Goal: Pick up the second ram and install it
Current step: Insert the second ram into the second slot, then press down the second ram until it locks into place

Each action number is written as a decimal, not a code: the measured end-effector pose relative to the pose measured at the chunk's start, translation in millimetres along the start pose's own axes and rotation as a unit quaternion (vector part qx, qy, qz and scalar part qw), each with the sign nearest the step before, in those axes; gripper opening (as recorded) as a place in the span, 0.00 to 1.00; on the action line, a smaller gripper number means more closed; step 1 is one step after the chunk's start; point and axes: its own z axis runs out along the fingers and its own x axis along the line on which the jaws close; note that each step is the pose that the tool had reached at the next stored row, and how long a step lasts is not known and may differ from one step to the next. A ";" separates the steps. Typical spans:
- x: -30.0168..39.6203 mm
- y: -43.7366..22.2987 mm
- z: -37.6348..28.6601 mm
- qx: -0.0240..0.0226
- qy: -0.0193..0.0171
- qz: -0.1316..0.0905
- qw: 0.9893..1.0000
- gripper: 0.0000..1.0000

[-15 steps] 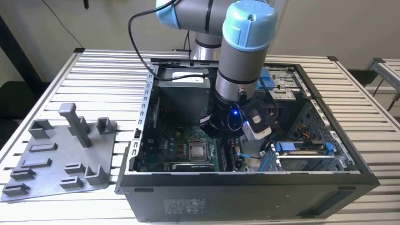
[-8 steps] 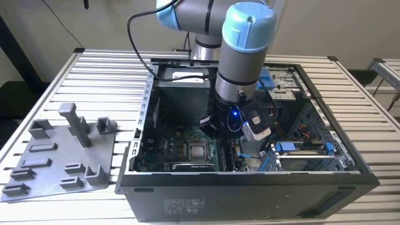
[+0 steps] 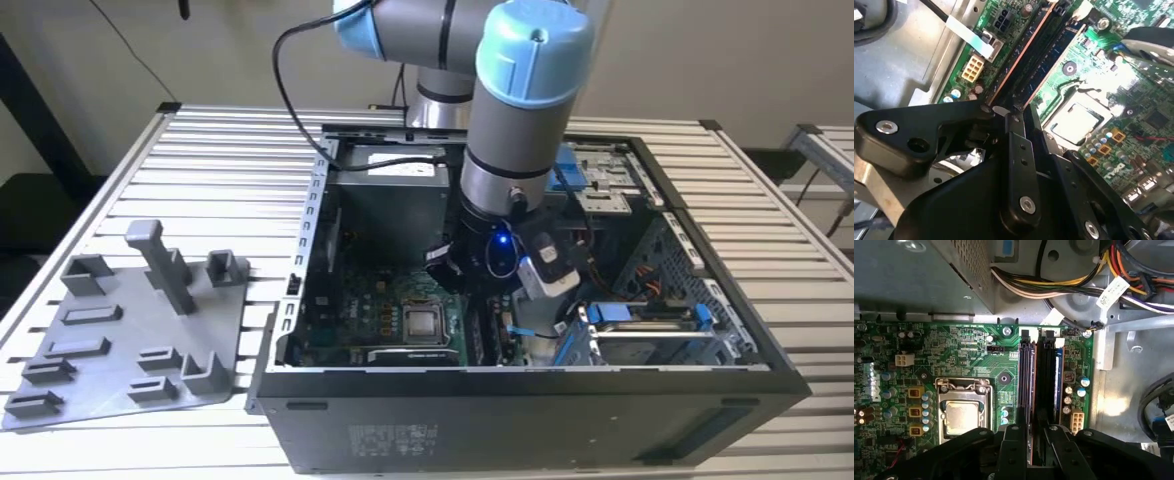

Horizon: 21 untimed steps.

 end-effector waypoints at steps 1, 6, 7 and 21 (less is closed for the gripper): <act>0.0 0.0 -4.3 0.000 0.000 0.000 1.000 0.22; -0.2 -0.2 -24.4 0.000 0.000 0.000 1.000 0.22; -0.2 -0.2 -24.1 0.000 0.000 0.000 1.000 0.22; -0.2 -0.2 -24.3 0.000 0.000 0.000 1.000 0.11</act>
